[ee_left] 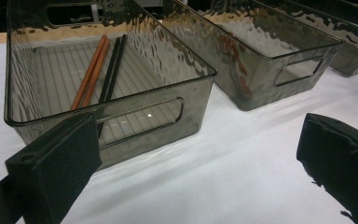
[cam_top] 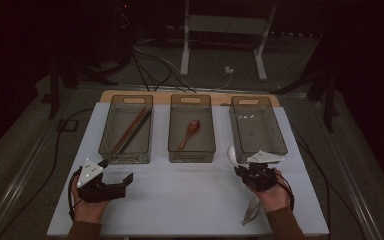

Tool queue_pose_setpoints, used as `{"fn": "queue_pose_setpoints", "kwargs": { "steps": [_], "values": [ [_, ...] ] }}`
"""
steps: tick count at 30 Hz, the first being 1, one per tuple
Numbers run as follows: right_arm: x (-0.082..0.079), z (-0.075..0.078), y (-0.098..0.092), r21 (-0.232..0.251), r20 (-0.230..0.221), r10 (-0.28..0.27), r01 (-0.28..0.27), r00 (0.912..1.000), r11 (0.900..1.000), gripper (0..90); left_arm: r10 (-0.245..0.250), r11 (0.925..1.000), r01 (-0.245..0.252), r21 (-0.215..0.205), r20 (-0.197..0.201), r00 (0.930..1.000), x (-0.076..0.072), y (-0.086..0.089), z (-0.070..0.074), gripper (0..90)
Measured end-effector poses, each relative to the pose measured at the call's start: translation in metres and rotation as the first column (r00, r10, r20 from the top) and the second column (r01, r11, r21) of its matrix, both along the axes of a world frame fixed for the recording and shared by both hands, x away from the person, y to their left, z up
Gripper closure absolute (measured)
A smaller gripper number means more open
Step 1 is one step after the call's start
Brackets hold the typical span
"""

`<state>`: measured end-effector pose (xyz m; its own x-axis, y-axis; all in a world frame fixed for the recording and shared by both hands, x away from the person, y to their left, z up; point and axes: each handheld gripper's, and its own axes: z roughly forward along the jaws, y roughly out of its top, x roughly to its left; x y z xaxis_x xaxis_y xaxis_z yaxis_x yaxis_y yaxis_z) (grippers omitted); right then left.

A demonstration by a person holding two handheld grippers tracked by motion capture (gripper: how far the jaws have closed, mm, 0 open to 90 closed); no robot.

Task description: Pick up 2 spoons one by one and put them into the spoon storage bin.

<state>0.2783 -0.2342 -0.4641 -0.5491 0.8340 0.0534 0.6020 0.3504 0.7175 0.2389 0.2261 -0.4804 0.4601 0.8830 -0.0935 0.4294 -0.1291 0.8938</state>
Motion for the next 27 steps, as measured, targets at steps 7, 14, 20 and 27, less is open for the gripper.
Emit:
{"fn": "queue_pose_setpoints", "kwargs": {
  "steps": [7, 14, 20, 27],
  "values": [
    [0.006, 0.008, 0.002, 0.014, 0.02, -0.002, 0.002, 0.9998, 1.0, 85.9, -0.001, 1.0, 0.001, 0.003, 0.0, 1.0, 0.0, 0.0, 0.0, 0.7],
    [0.013, 0.017, 0.005, 0.026, 0.041, -0.008, 0.007, 0.9991, 1.0, 85.9, 0.0, 1.0, 0.0, 0.003, 0.001, 1.0, 0.0, 0.0, 0.0, 0.7],
    [0.021, 0.023, 0.008, 0.029, 0.054, -0.008, 0.007, 0.9985, 1.0, 85.9, 0.001, 1.0, -0.001, 0.003, 0.0, 1.0, 0.0, 0.0, 0.0, 0.7],
    [0.03, 0.029, 0.014, 0.036, 0.067, -0.006, 0.004, 0.9977, 0.999, 85.9, -0.001, 1.0, 0.001, 0.008, -0.001, 1.0, 0.0, 0.0, -0.001, 0.7]
  ]
}}
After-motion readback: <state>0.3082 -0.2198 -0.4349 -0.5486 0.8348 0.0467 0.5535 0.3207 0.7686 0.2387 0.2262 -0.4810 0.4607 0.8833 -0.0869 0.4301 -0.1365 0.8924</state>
